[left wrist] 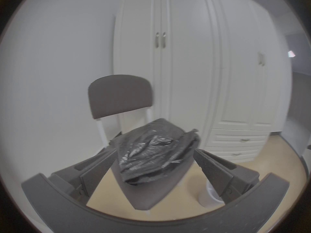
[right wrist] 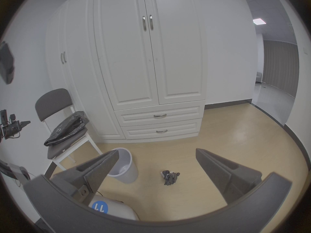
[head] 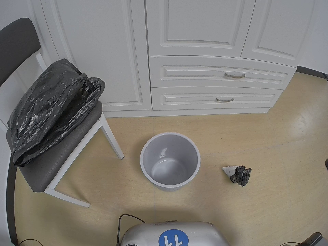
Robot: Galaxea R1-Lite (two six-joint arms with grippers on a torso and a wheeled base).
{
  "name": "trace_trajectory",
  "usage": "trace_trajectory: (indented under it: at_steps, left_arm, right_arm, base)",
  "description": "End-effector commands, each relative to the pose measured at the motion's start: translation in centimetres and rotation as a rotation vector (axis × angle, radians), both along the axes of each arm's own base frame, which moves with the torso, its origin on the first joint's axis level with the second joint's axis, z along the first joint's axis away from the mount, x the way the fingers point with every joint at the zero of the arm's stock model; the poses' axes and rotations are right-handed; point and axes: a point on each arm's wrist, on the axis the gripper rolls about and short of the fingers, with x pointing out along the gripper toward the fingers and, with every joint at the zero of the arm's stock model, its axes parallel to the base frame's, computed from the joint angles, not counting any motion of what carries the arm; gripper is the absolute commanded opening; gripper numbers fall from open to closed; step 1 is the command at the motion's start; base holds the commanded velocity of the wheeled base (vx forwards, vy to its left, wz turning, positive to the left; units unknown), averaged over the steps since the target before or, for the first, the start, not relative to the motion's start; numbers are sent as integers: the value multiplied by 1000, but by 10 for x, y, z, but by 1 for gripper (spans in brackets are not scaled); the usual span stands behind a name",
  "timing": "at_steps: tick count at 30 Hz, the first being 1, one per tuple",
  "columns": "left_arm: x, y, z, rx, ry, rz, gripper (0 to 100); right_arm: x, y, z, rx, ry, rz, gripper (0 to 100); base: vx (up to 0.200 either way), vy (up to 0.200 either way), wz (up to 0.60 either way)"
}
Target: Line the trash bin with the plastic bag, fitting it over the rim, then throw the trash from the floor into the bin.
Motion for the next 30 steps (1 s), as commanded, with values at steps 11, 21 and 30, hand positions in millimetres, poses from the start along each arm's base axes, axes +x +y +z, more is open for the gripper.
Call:
trace_trajectory:
  at_steps: [11,21,30]
  left_arm:
    - [65,4,-3,258,494,12,100]
    - [74,28,-11,261,598,122,100]
    - [67,50,-20,322,647,132,100]
  right_arm:
    - [116,-3,16,-60,323,-113,100]
    - [138,5,-10,-86,331,-23,100]
    - [134,5,-7,-84,312,-13,100]
  base:
    - [0,0,0]
    - [0,0,0]
    - [0,0,0]
